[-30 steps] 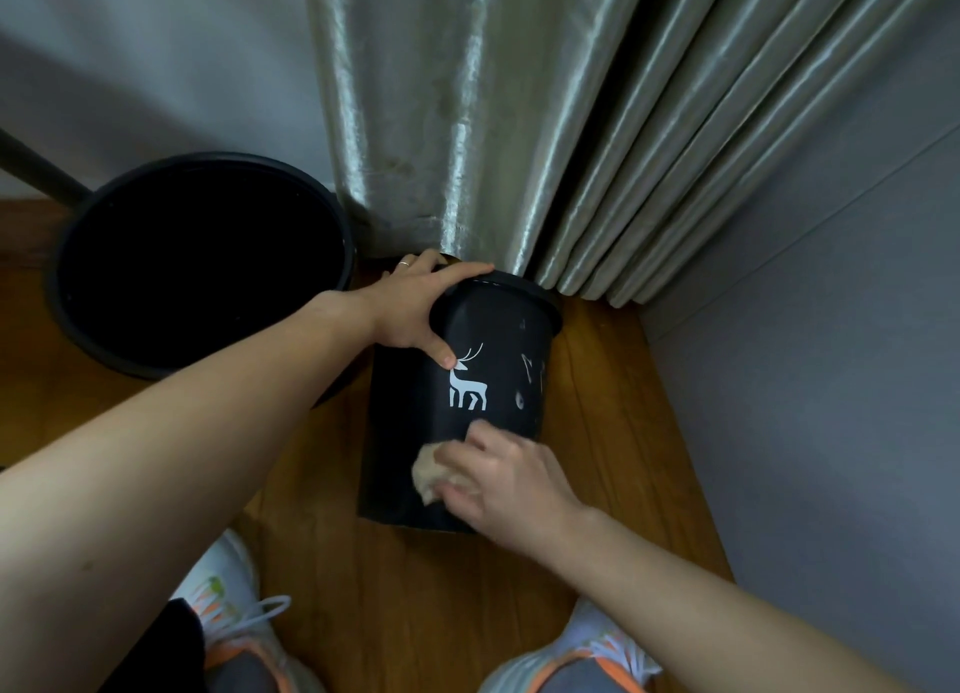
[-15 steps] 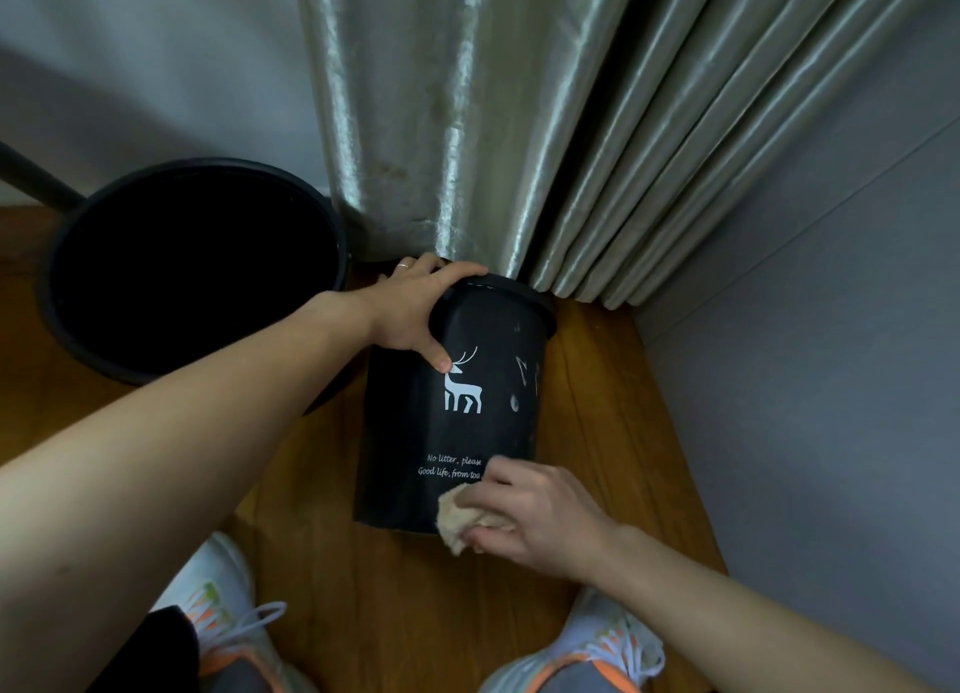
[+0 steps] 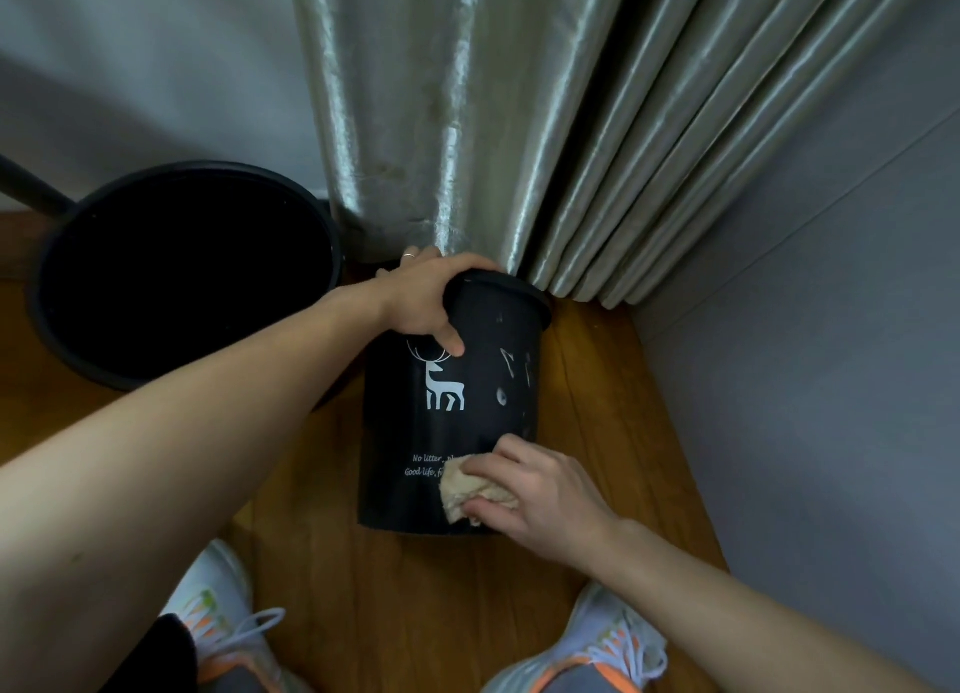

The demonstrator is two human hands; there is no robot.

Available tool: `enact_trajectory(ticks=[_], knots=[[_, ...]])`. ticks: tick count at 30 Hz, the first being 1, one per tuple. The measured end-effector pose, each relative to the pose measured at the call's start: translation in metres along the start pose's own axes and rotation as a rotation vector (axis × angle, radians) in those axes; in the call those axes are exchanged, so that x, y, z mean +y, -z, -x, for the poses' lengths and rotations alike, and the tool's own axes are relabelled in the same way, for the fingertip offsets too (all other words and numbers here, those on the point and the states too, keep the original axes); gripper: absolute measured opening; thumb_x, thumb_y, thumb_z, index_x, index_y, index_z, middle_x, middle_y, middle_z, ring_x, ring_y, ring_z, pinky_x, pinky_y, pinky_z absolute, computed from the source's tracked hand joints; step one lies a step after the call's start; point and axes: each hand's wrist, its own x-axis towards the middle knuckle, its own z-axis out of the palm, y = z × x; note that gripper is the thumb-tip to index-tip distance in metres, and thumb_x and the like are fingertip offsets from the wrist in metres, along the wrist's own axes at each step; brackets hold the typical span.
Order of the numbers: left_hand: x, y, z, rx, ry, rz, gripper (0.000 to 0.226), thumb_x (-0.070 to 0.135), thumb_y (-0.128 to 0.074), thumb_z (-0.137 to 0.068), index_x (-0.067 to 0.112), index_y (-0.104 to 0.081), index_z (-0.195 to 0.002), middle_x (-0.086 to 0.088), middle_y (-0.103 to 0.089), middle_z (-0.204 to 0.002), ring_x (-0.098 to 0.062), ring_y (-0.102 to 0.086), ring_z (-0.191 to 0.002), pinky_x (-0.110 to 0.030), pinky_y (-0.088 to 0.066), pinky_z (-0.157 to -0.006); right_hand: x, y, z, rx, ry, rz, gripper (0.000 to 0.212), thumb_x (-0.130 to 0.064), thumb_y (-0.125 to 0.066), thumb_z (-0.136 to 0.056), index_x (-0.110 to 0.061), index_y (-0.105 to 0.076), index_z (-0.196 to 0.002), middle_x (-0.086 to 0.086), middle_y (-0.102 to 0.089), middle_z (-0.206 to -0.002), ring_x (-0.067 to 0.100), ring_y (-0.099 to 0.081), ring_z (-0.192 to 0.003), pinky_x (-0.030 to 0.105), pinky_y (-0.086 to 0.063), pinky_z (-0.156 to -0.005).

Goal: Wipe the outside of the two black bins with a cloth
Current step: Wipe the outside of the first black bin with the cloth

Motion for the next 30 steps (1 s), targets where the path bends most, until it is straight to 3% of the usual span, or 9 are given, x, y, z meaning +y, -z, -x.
enact_trajectory(ticks=[4, 11, 16, 20, 26, 30], knots=[[-0.011, -0.006, -0.001, 0.039, -0.044, 0.075, 0.108, 0.032, -0.092, -0.054, 0.057, -0.029, -0.138, 0.000, -0.038, -0.119, -0.028, -0.026, -0.125, -0.058, -0.028, -0.108, 0.001, 0.003, 0.001, -0.014, 0.031, 0.009, 0.033, -0.046, -0.061, -0.088, -0.023, -0.065, -0.111, -0.003, -0.054, -0.090, 0.010, -0.054, -0.073, 0.025, -0.047, -0.052], [-0.008, -0.009, -0.002, -0.003, -0.068, -0.030, 0.110, 0.032, -0.089, -0.060, 0.051, -0.021, -0.144, 0.000, -0.036, -0.137, -0.030, -0.025, -0.130, -0.063, -0.024, -0.108, 0.006, 0.008, -0.007, -0.036, 0.068, 0.062, 0.033, -0.047, -0.058, -0.088, -0.023, -0.068, -0.108, -0.003, -0.056, -0.087, 0.014, -0.057, -0.071, 0.029, -0.050, -0.050], [-0.011, -0.010, 0.001, -0.003, -0.072, -0.044, 0.109, 0.033, -0.087, -0.064, 0.050, -0.019, -0.147, 0.007, -0.030, -0.119, -0.029, -0.028, -0.126, -0.060, -0.026, -0.108, 0.020, 0.036, -0.059, 0.054, -0.244, 0.089, 0.035, -0.050, -0.059, -0.089, -0.031, -0.063, -0.118, -0.002, -0.056, -0.100, 0.026, -0.061, -0.085, 0.035, -0.049, -0.068], [-0.009, -0.010, 0.003, -0.010, -0.075, -0.048, 0.108, 0.033, -0.085, -0.068, 0.050, -0.016, -0.148, 0.010, -0.027, -0.117, -0.027, -0.026, -0.127, -0.061, -0.025, -0.108, 0.032, 0.046, -0.089, 0.099, -0.404, 0.051, 0.037, -0.049, -0.061, -0.090, -0.033, -0.061, -0.124, -0.002, -0.057, -0.108, 0.024, -0.058, -0.097, 0.035, -0.047, -0.078], [-0.014, -0.012, 0.001, 0.003, -0.082, -0.062, 0.108, 0.034, -0.085, -0.069, 0.049, -0.014, -0.149, 0.002, -0.033, -0.134, -0.030, -0.026, -0.129, -0.060, -0.025, -0.108, 0.027, 0.035, -0.055, 0.025, -0.231, 0.023, 0.038, -0.048, -0.064, -0.089, -0.029, -0.065, -0.122, -0.004, -0.055, -0.099, 0.021, -0.059, -0.086, 0.027, -0.040, -0.067], [-0.015, -0.014, 0.000, 0.012, -0.092, -0.067, 0.109, 0.033, -0.085, -0.069, 0.048, -0.014, -0.149, 0.001, -0.031, -0.141, -0.030, -0.026, -0.131, -0.059, -0.025, -0.109, 0.031, 0.041, -0.071, 0.026, -0.269, 0.045, 0.038, -0.049, -0.061, -0.090, -0.031, -0.059, -0.124, -0.003, -0.057, -0.105, 0.021, -0.058, -0.092, 0.031, -0.045, -0.071]])
